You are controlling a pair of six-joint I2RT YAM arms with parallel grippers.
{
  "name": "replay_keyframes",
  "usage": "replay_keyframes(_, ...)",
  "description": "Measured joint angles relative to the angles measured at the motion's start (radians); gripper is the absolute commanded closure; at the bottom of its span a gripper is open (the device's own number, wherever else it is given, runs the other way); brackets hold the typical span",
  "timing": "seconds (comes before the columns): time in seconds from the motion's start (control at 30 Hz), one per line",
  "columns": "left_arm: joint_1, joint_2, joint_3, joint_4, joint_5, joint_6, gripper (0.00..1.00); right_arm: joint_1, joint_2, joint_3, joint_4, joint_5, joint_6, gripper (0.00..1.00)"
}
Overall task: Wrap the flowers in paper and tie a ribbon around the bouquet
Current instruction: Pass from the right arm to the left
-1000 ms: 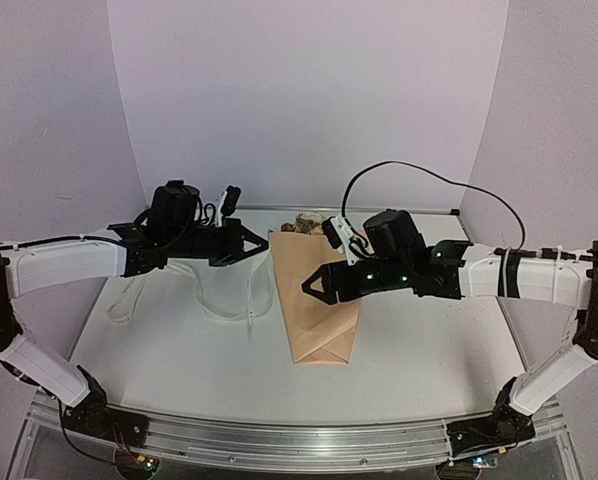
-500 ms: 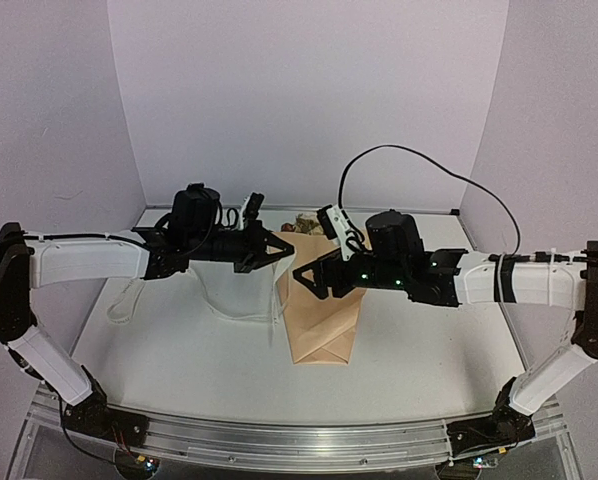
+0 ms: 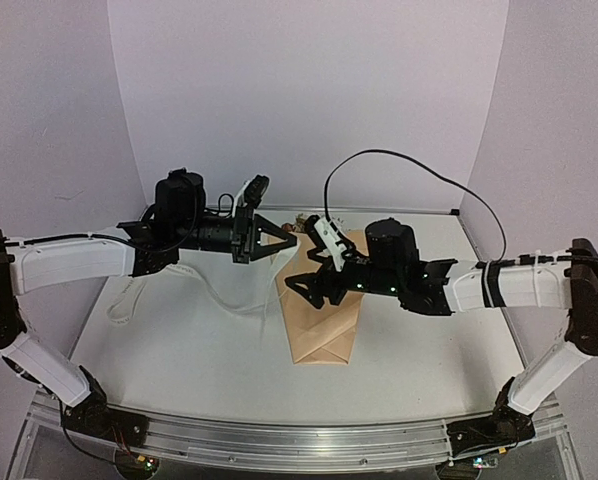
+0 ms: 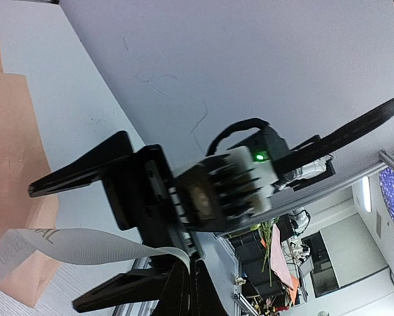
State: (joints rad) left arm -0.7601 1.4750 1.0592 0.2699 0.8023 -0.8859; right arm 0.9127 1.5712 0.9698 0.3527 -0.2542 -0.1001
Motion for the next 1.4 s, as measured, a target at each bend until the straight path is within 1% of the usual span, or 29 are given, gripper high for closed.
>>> replay_keyframes(0.17, 0.000, -0.016, 0.000, 0.021, 0.055, 0.004, 1.00, 0.000, 0.061, -0.016, 0.122, 0.002, -0.086, 0.20)
replay_keyframes(0.3, 0.000, -0.016, 0.000, 0.022, 0.082, 0.004, 1.00, 0.000, 0.103, -0.014, 0.196, 0.026, -0.112, 0.23)
replay_keyframes(0.53, 0.000, -0.016, 0.000, 0.021, 0.088, 0.023, 1.00, 0.000, 0.119, 0.008, 0.262, 0.067, -0.102, 0.37)
replay_keyframes(0.6, 0.000, -0.015, 0.000, 0.018, 0.086, 0.026, 1.00, 0.000, 0.118, 0.010, 0.277, 0.079, -0.095, 0.47)
replay_keyframes(0.67, 0.000, -0.012, 0.000, 0.018, 0.085, 0.029, 0.98, 0.000, 0.116, 0.010, 0.280, 0.090, -0.081, 0.66)
replay_keyframes(0.7, 0.000, -0.009, 0.000, 0.018, 0.085, 0.031, 0.94, 0.000, 0.115, 0.009, 0.281, 0.096, -0.076, 0.76)
replay_keyframes(0.73, 0.000, -0.004, 0.000, 0.019, 0.084, 0.033, 0.89, 0.000, 0.110, 0.006, 0.282, 0.104, -0.075, 0.89)
replay_keyframes(0.77, 0.000, 0.002, 0.001, 0.018, 0.084, 0.037, 0.82, 0.000, 0.102, -0.001, 0.283, 0.115, -0.068, 0.95)
replay_keyframes(0.8, 0.000, 0.008, 0.001, 0.016, 0.081, 0.047, 0.71, 0.000, 0.099, -0.006, 0.283, 0.119, -0.066, 0.98)
replay_keyframes(0.83, 0.000, 0.014, 0.001, 0.010, 0.074, 0.049, 0.62, 0.000, 0.087, -0.020, 0.283, 0.132, -0.062, 1.00)
replay_keyframes(0.9, 0.002, 0.021, 0.001, -0.012, 0.046, 0.057, 0.51, 0.000, 0.054, -0.060, 0.280, 0.170, -0.055, 1.00)
replay_keyframes(0.97, 0.014, 0.018, 0.000, -0.050, -0.015, 0.066, 0.40, 0.000, -0.008, -0.125, 0.251, 0.225, -0.051, 1.00)
replay_keyframes(1.0, 0.024, 0.014, -0.002, -0.067, -0.048, 0.072, 0.36, 0.000, -0.043, -0.158, 0.232, 0.253, -0.047, 1.00)
replay_keyframes(1.1, 0.089, -0.026, -0.058, -0.112, -0.181, 0.052, 0.32, 0.000, -0.173, -0.258, 0.135, 0.340, -0.028, 1.00)
replay_keyframes(1.2, 0.178, -0.088, -0.141, -0.187, -0.340, 0.025, 0.30, 0.000, -0.307, -0.341, 0.018, 0.436, 0.008, 1.00)
replay_keyframes(1.3, 0.264, -0.157, -0.210, -0.335, -0.563, -0.008, 0.31, 0.000, -0.432, -0.417, -0.129, 0.534, 0.062, 1.00)
replay_keyframes(1.4, 0.343, -0.209, -0.272, -0.440, -0.741, -0.058, 0.30, 0.000, -0.503, -0.457, -0.288, 0.624, 0.122, 1.00)
